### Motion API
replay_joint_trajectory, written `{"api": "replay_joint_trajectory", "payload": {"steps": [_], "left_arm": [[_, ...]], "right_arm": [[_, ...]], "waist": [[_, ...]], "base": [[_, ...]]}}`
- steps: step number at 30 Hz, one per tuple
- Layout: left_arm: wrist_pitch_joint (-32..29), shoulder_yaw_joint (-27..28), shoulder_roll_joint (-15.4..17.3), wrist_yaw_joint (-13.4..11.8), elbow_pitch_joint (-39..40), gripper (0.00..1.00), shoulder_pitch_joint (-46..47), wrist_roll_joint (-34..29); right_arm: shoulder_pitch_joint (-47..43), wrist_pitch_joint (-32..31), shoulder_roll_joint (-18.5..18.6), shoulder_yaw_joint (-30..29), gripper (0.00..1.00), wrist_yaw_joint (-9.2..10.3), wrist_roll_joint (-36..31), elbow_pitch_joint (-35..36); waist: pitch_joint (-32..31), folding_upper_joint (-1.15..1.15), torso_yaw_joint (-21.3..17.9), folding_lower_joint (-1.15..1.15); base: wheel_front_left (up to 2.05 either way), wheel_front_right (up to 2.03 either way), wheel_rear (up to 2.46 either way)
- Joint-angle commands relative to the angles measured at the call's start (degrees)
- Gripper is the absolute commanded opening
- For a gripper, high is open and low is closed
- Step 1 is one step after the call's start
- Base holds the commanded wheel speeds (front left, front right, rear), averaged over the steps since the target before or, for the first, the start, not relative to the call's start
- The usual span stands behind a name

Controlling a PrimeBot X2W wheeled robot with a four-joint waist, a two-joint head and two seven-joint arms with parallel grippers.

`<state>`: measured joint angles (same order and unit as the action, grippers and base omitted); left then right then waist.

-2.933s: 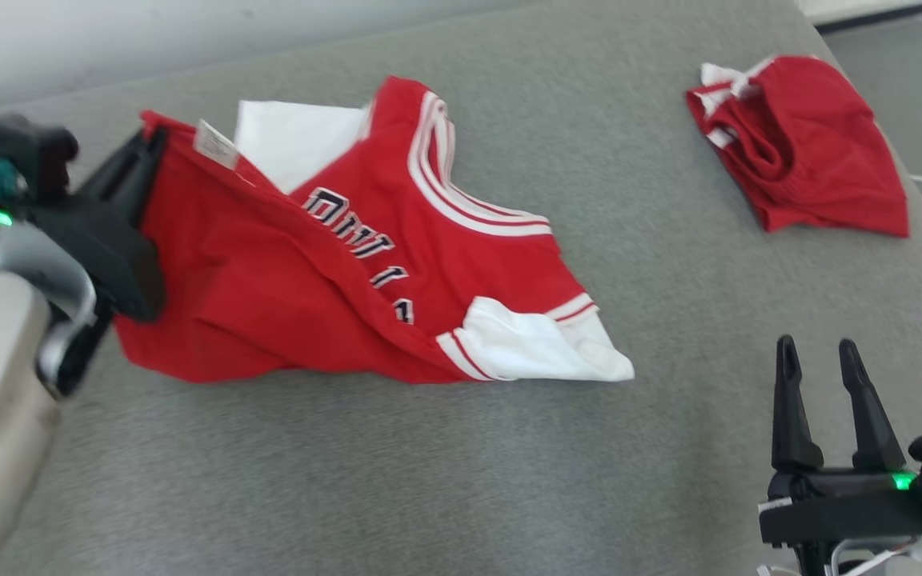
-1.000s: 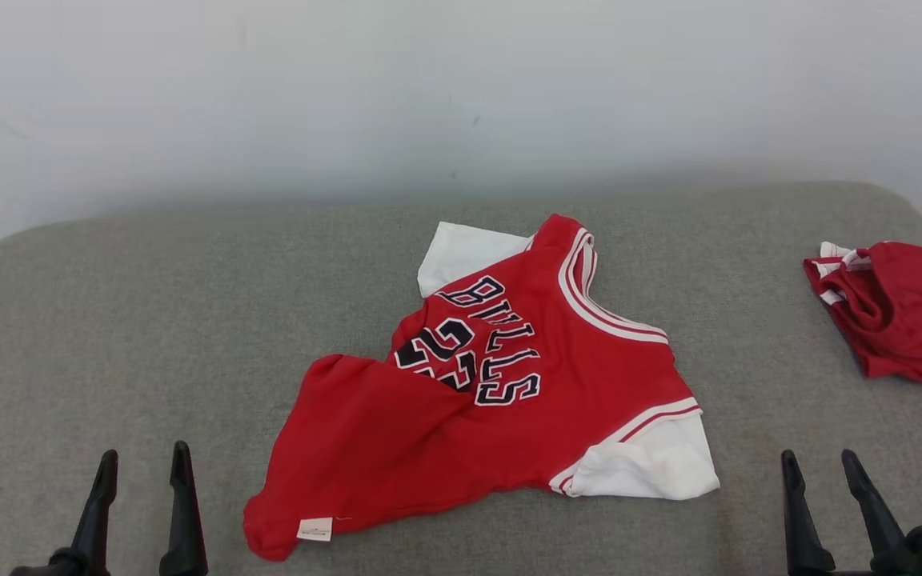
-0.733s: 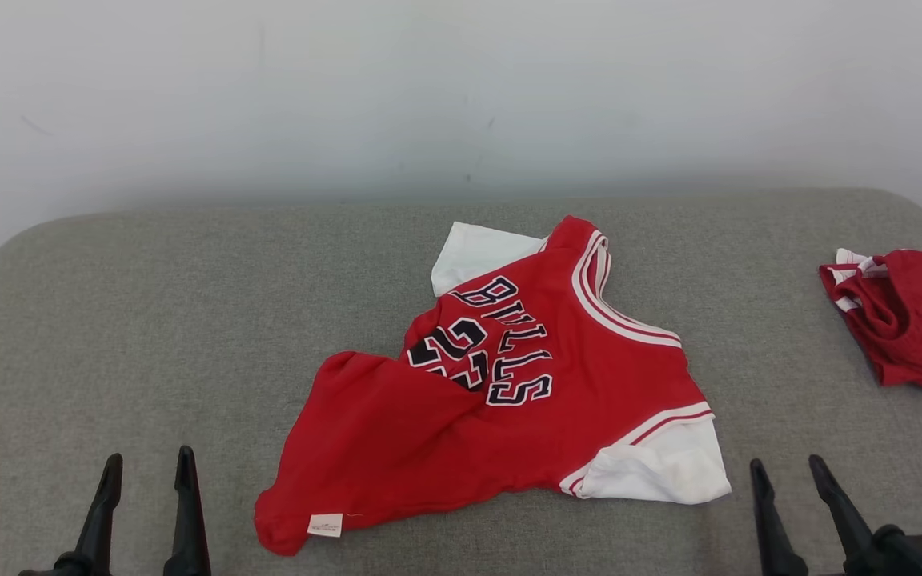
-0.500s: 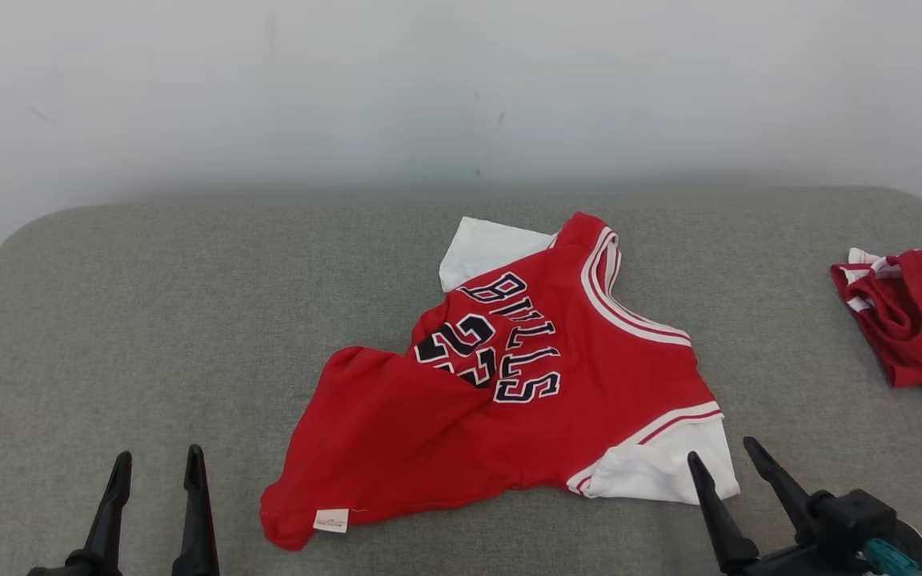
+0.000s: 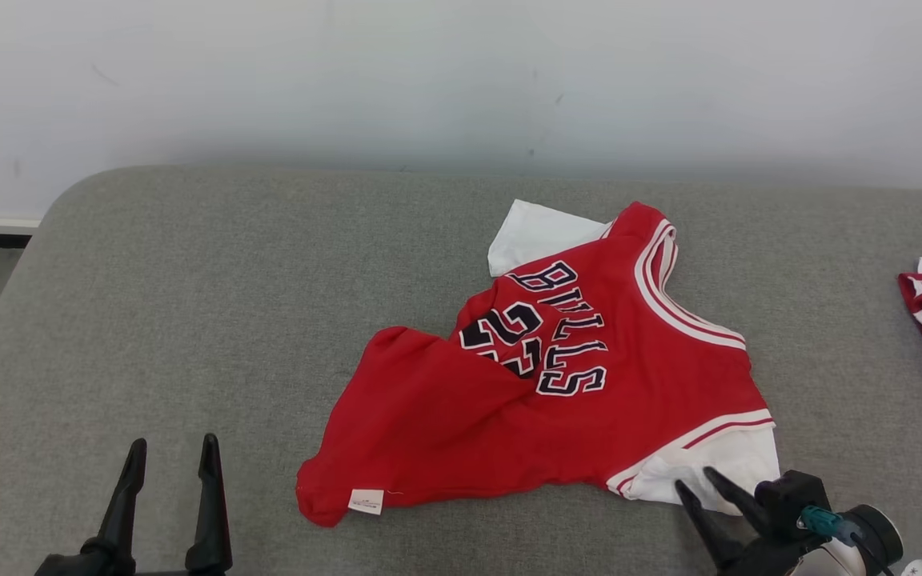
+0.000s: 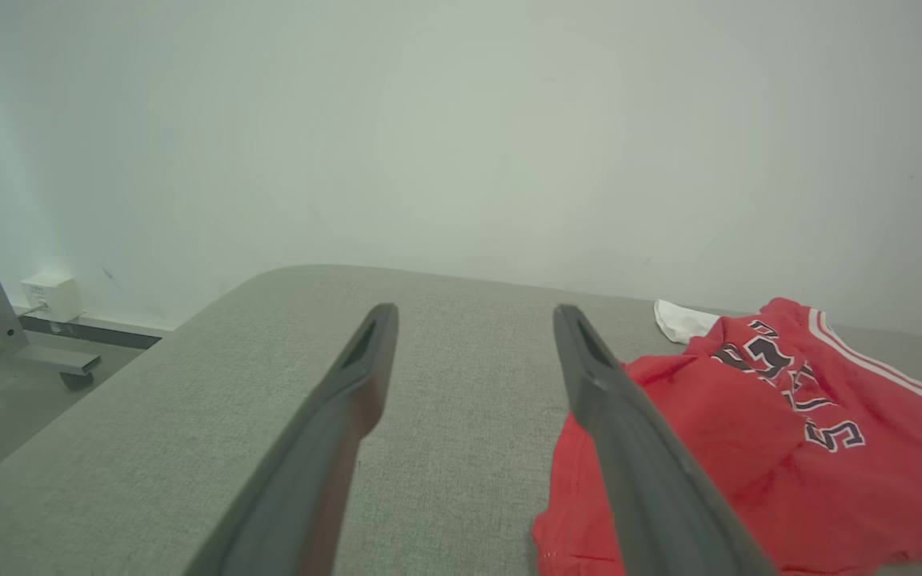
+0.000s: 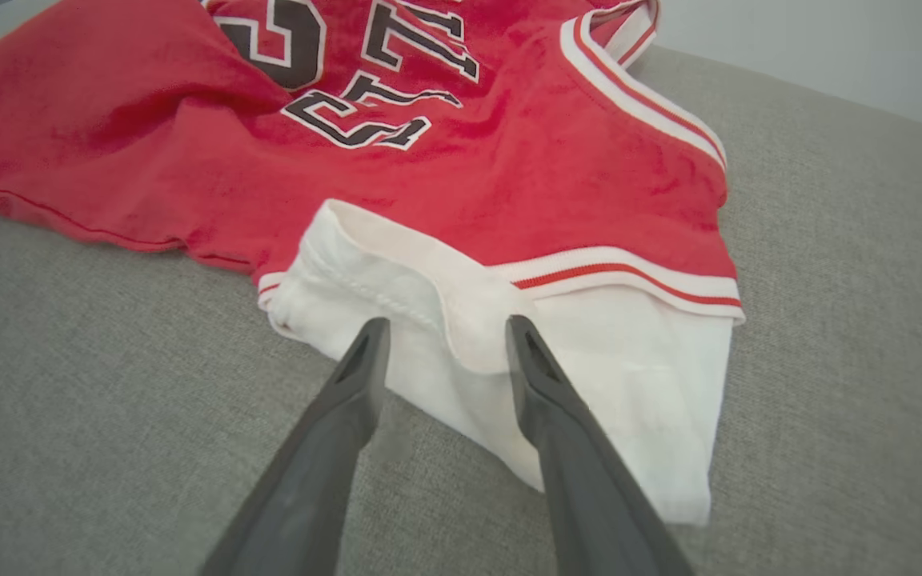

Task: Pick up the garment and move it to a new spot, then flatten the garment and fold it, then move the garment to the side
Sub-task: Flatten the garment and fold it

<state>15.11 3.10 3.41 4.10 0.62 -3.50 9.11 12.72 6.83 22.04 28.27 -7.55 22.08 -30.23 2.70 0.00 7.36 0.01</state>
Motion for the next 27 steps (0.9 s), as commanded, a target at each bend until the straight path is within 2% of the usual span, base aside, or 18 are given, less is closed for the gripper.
{"api": "replay_joint_trajectory", "payload": {"steps": [1,8,14,15,16,17,22,27], "left_arm": [[0.02,0.26,-0.23,0.22,-0.06,1.00,0.56,-0.46],[0.02,0.45,-0.38,0.13,-0.37,1.00,0.08,-0.64],[0.02,0.42,-0.48,-0.55,-0.26,1.00,-1.09,0.06],[0.02,0.41,-0.49,-0.52,-0.20,1.00,-1.15,0.21],[0.02,0.32,-0.50,-0.50,-0.30,1.00,-1.31,0.28],[0.02,0.16,-0.51,-0.49,-0.46,1.00,-1.32,0.29],[0.02,0.28,-0.52,-0.66,-0.54,1.00,-0.71,0.26],[0.02,0.23,-0.52,-0.58,-0.53,1.00,-0.61,0.13]], "right_arm": [[0.88,0.76,0.48,0.75,0.00,0.15,0.73,-0.91],[-0.63,5.18,0.83,2.07,0.00,0.15,2.72,-2.52],[-6.44,7.62,0.54,0.59,0.00,0.15,0.97,2.18],[-7.73,7.82,0.03,0.20,0.39,0.15,0.68,2.93],[-8.74,7.90,-0.39,-0.13,0.96,0.15,0.33,3.55],[-9.57,8.00,-0.75,-0.64,1.00,0.15,0.26,4.10],[-12.30,8.29,-2.69,-3.87,1.00,0.15,-0.80,6.21],[-14.05,8.39,-4.35,-9.53,1.00,0.15,-1.61,9.88]], "waist": [[0.43,0.00,0.48,-0.01],[-0.05,0.00,0.51,-0.01],[-0.36,0.00,-1.33,-0.01],[-0.31,0.00,-1.74,-0.01],[-0.27,0.00,-2.22,-0.01],[-0.21,0.00,-2.57,-0.01],[-0.31,0.00,-4.27,-0.01],[-0.87,0.00,-5.28,-0.01]], "base": [[0.00,0.00,0.00],[0.00,0.00,0.00],[0.00,0.00,0.00],[0.00,0.00,0.00],[0.00,0.00,0.00],[0.00,0.00,0.00],[0.00,0.00,0.00],[0.00,0.00,0.00]]}}
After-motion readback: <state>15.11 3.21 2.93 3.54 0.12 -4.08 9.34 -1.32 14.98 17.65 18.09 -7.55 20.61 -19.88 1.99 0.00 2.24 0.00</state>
